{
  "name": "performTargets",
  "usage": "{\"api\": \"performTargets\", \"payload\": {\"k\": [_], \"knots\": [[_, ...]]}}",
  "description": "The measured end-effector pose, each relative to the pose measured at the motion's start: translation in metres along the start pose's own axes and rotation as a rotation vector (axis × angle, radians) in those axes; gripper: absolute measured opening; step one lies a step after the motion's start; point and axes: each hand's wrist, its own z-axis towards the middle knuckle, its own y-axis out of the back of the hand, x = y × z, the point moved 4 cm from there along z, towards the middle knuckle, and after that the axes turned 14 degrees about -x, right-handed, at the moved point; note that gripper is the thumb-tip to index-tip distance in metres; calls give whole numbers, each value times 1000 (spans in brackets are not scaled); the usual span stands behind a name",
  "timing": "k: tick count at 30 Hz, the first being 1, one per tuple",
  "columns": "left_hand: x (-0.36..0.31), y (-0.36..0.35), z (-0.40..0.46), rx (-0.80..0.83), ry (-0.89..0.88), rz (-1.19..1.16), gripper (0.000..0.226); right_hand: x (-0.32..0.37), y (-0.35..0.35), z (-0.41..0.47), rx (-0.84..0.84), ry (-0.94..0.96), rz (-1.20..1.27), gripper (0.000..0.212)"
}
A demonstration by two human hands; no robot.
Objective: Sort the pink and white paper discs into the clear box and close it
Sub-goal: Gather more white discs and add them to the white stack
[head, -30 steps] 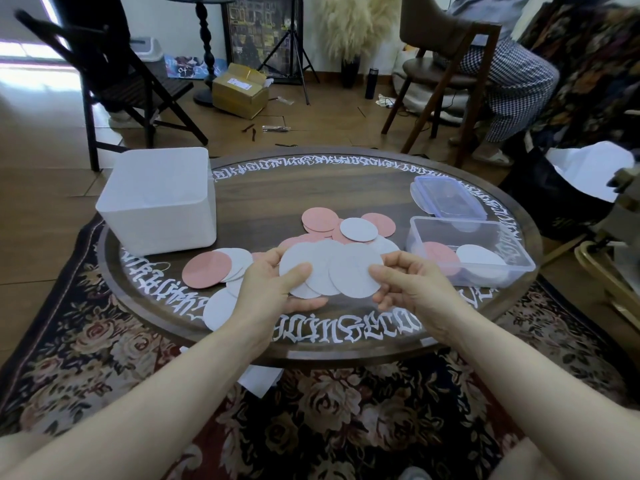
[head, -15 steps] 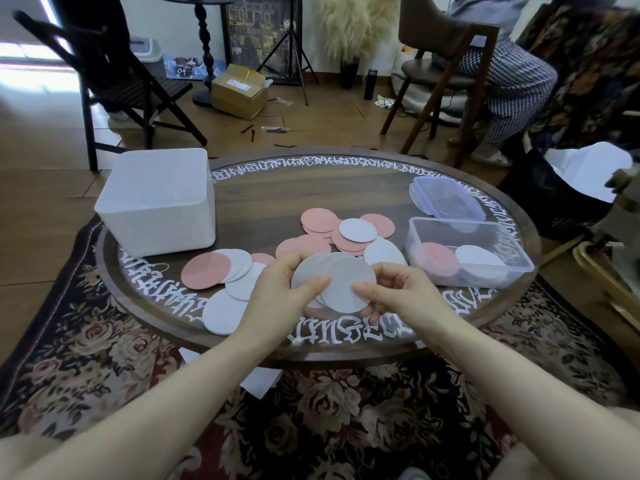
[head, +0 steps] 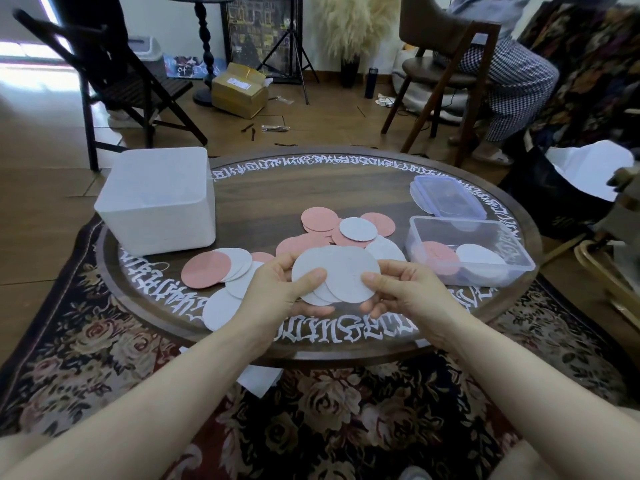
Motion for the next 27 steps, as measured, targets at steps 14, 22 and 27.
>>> {"api": "performTargets", "payload": {"k": [14,22,27], "knots": [[-9,-1,-7,-42,-428,471,10,1,-6,-7,47,253,-273,7],[-11,-6,-10,-16,-994,1160,20,-8,-2,-3,-6,481,-601,6],[-2,-5,-5,98,-770,989,8,-7,-6,-6,34,527,-635,11]]}}
